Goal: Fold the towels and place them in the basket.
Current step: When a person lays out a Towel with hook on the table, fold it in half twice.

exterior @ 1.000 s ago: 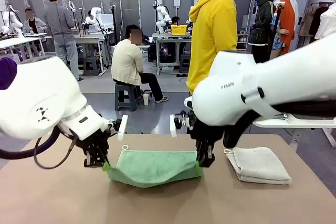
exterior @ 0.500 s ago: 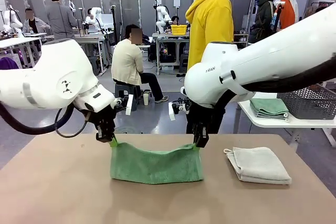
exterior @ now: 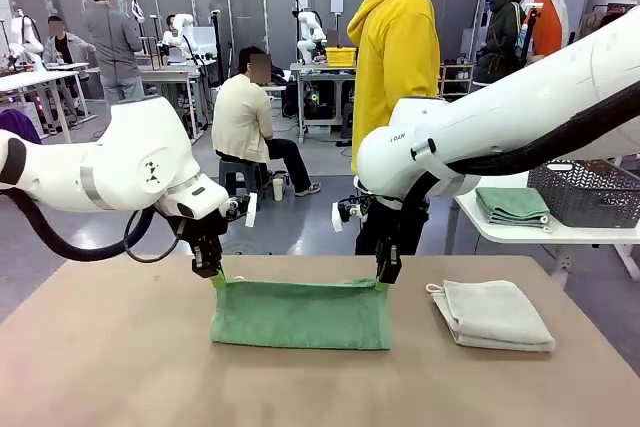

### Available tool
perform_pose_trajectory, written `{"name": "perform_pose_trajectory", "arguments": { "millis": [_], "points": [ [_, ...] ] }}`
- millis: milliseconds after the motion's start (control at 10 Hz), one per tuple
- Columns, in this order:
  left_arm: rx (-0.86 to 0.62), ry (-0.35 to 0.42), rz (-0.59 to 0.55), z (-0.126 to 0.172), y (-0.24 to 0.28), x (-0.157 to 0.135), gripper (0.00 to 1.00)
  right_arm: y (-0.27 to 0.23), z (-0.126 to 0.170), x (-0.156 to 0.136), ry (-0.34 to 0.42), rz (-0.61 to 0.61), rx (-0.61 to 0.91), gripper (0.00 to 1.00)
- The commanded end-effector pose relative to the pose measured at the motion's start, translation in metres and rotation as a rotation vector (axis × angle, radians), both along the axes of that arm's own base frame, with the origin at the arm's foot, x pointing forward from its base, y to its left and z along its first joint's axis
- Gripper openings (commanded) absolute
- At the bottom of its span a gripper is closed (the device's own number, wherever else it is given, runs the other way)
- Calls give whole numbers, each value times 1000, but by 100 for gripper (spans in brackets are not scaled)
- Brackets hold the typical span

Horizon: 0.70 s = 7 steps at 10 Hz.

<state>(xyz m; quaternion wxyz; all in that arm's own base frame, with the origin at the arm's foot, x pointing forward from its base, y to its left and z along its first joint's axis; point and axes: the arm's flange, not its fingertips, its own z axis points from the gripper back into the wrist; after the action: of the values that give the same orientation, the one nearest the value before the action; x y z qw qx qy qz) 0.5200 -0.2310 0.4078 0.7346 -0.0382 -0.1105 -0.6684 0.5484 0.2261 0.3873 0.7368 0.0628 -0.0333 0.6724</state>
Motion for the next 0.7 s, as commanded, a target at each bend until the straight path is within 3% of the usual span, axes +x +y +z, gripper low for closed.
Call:
{"name": "perform_pose_trajectory", "arguments": {
  "millis": [0,600],
  "points": [
    [9,-3,12,5,-5,4,9,8,1,3,18,-6,31,16],
    [-2,4,-2,-2,-3,1,9,0,0,0,0,0,0,16]
  ]
}}
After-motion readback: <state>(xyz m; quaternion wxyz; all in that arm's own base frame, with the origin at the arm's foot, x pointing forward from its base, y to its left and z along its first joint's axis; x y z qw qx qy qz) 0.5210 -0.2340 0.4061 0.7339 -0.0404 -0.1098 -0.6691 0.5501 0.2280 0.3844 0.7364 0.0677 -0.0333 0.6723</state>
